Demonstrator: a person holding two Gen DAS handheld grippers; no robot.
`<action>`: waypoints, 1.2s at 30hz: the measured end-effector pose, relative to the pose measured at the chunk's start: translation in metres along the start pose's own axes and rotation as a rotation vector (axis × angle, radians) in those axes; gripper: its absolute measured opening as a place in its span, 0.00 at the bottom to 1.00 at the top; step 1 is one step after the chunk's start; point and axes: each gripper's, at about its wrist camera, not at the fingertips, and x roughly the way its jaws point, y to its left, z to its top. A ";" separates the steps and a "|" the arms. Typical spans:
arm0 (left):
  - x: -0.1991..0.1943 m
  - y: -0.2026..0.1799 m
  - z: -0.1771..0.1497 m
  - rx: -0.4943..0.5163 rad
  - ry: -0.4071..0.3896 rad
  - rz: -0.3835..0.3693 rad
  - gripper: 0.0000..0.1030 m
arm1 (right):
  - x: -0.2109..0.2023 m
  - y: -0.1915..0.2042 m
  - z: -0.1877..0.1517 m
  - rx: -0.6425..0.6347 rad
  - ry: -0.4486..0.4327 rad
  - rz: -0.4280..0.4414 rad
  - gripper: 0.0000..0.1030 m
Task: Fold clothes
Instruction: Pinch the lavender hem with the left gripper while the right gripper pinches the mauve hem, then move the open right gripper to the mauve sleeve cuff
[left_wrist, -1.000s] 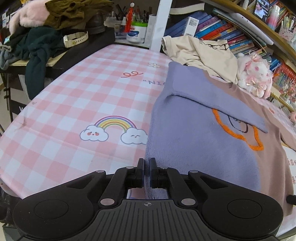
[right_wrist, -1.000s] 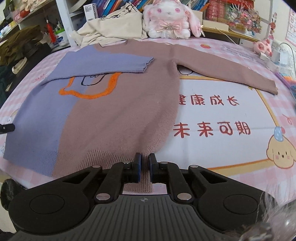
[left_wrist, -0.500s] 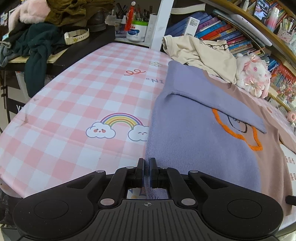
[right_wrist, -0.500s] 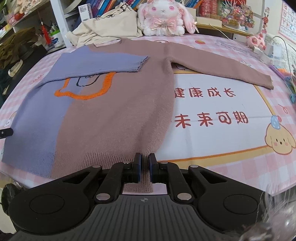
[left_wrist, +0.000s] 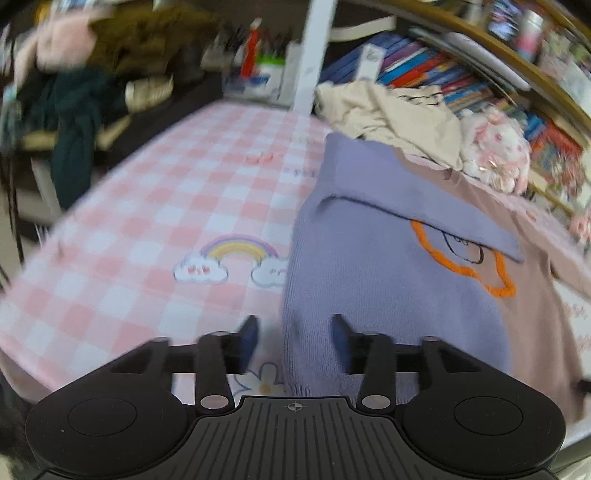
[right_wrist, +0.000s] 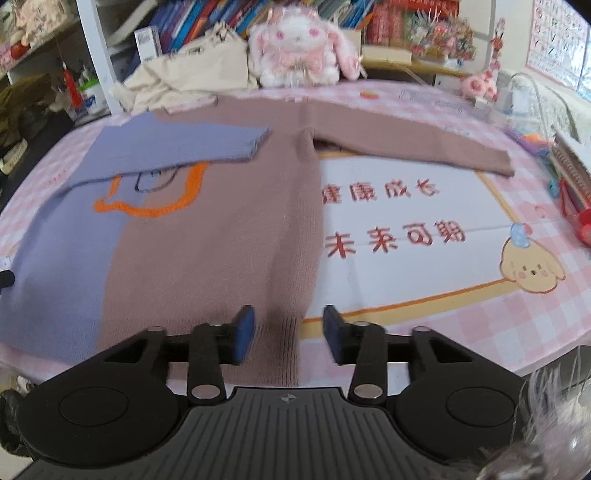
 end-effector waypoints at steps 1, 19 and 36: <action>-0.005 -0.005 -0.001 0.031 -0.018 0.012 0.60 | -0.004 0.001 -0.001 -0.002 -0.011 -0.005 0.51; -0.016 -0.074 -0.014 0.190 -0.077 -0.084 0.92 | -0.028 -0.020 -0.007 0.006 -0.044 -0.131 0.83; 0.014 -0.159 -0.008 0.121 -0.024 0.023 0.92 | 0.032 -0.121 0.046 0.017 -0.034 -0.026 0.83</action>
